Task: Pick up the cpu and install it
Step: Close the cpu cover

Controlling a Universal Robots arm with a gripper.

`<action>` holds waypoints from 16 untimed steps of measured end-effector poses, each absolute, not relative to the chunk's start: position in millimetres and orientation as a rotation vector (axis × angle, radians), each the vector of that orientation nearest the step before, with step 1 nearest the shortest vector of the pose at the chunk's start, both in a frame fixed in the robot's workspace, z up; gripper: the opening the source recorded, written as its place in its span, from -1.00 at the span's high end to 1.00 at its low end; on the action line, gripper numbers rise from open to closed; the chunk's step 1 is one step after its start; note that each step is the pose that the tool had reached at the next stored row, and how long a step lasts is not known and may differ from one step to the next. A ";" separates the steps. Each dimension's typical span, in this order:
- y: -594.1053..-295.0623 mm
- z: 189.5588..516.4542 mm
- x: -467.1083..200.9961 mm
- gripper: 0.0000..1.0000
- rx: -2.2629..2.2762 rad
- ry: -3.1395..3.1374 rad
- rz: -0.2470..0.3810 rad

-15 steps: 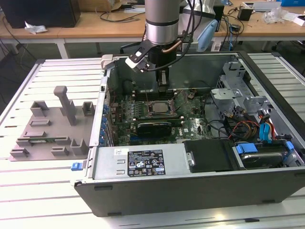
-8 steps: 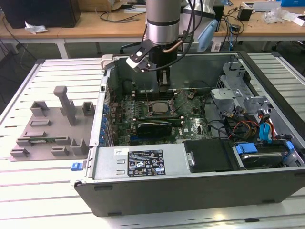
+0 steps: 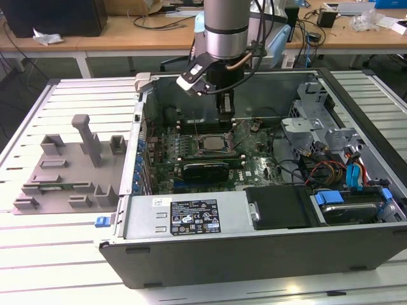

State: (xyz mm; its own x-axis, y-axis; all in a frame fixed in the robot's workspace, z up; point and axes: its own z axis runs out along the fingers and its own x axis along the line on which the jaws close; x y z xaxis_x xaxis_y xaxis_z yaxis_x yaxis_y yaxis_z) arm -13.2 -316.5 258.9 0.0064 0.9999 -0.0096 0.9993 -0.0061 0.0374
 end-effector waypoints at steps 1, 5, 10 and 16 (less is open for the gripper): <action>-316.5 258.9 -11.6 0.79 2.205 2.191 0.030; -316.4 259.3 -8.3 0.79 2.205 2.191 0.030; -316.5 269.7 -8.3 0.79 2.205 2.191 0.030; -316.5 271.8 -2.6 0.79 2.205 2.191 0.030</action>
State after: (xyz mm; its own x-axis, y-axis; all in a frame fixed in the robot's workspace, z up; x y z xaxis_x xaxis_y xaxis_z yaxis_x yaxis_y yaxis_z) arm -2.6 -316.5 271.8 0.0064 0.9999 -0.0096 0.9993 -0.0061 0.0373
